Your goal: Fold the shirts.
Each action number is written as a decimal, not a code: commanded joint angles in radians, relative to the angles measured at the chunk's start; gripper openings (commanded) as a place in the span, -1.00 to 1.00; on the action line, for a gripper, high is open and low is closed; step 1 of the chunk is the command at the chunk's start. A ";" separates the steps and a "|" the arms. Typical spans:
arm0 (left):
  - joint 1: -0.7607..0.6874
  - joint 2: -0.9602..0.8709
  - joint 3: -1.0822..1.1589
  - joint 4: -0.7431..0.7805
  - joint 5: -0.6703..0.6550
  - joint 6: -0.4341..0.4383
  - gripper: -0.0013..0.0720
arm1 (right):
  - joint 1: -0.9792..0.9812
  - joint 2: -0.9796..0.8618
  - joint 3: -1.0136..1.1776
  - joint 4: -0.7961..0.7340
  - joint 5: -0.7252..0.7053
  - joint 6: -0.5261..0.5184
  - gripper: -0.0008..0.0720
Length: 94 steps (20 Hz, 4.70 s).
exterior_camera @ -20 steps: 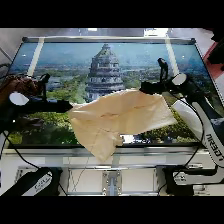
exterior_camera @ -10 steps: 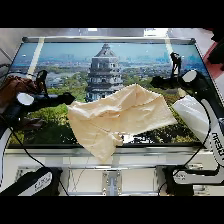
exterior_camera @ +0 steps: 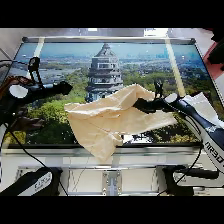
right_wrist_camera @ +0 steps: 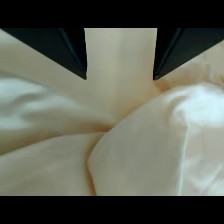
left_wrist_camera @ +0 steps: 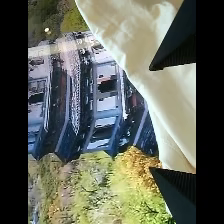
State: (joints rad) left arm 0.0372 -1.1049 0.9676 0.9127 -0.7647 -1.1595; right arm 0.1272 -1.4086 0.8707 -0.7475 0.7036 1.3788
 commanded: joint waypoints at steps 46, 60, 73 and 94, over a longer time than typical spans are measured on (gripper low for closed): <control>-0.113 0.511 -0.423 0.514 0.155 -0.211 -0.86 | -0.594 0.410 -0.060 -0.328 0.276 -0.044 0.33; -0.113 0.246 -0.534 0.398 -0.291 -0.723 0.57 | -0.594 0.410 -0.060 -0.323 0.303 -0.045 0.33; -0.280 0.135 -0.548 0.132 -0.177 -0.703 0.54 | -0.594 0.410 -0.060 -0.353 0.312 -0.045 0.33; -0.280 0.077 -0.572 -0.053 -0.093 -0.518 -0.94 | -0.740 0.318 -0.234 -0.393 0.349 -0.010 0.33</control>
State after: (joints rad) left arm -0.2424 -1.0279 0.3939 0.8627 -0.8558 -1.7016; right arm -0.5755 -1.0473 0.6693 -1.1584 1.0523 1.3640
